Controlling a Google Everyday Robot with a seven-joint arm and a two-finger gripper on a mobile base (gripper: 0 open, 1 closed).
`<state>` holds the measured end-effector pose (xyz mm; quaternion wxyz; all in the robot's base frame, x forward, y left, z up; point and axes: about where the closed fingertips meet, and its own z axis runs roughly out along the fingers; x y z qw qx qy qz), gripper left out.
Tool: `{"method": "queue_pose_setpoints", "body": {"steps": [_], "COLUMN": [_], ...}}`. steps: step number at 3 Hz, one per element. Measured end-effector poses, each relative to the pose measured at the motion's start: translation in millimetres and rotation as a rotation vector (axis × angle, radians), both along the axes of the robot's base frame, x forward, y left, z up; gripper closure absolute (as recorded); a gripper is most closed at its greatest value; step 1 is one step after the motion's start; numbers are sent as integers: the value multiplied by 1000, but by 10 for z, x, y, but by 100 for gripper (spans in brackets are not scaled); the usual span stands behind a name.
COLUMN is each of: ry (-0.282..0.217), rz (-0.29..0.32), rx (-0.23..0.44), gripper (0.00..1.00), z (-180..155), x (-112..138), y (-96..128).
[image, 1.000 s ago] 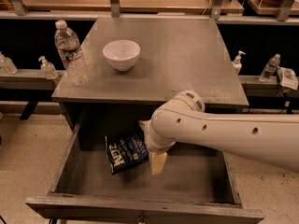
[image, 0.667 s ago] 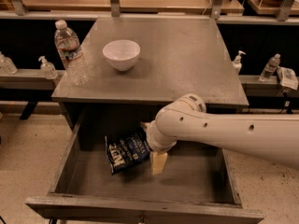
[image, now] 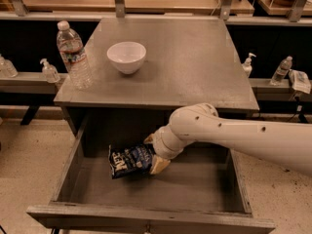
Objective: Pick blue chip bag from top drawer and place on counter
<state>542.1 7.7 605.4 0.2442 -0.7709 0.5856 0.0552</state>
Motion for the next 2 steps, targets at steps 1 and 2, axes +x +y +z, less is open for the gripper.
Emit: {"method": "queue_pose_setpoints", "body": {"steps": [1,2], "ry": [73,85], "rz": [-10,-12], "rx": [83,101], "gripper": [61,84], "z": [-83,-81], "x": [0,-2], "y": [-16,-17]}}
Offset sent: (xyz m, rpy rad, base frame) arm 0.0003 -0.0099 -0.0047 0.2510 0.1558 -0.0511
